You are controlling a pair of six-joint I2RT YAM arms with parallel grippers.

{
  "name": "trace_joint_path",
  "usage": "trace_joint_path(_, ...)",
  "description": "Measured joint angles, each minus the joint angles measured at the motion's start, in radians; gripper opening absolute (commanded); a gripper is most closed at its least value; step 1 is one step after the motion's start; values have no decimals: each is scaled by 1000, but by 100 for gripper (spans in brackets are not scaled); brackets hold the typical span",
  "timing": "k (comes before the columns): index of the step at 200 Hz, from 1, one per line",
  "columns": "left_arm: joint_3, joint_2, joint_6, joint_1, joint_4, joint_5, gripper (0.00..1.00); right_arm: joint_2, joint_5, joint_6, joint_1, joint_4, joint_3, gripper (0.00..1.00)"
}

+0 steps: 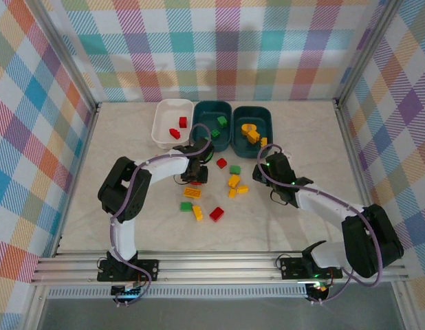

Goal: Sort the legos into containers by color

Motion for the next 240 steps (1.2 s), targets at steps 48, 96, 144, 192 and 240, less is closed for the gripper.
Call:
trace_joint_path(48, 195, -48, 30, 116, -67, 34, 42, 25, 0, 5, 0, 10, 0, 78)
trace_joint_path(96, 702, 161, 11, 325, -130, 24, 40, 23, -9, 8, 0, 12, 0, 78)
trace_joint_path(144, 983, 449, -13, 365, -235, 66, 47, -29, -10, 7, 0, 8, 0, 78)
trace_joint_path(192, 993, 479, -6, 366, -270, 132, 85, -57, -8, 7, 0, 7, 0, 80)
trace_joint_path(240, 710, 204, 18, 342, -177, 122, 97, -63, -3, 7, 0, 1, -1, 80)
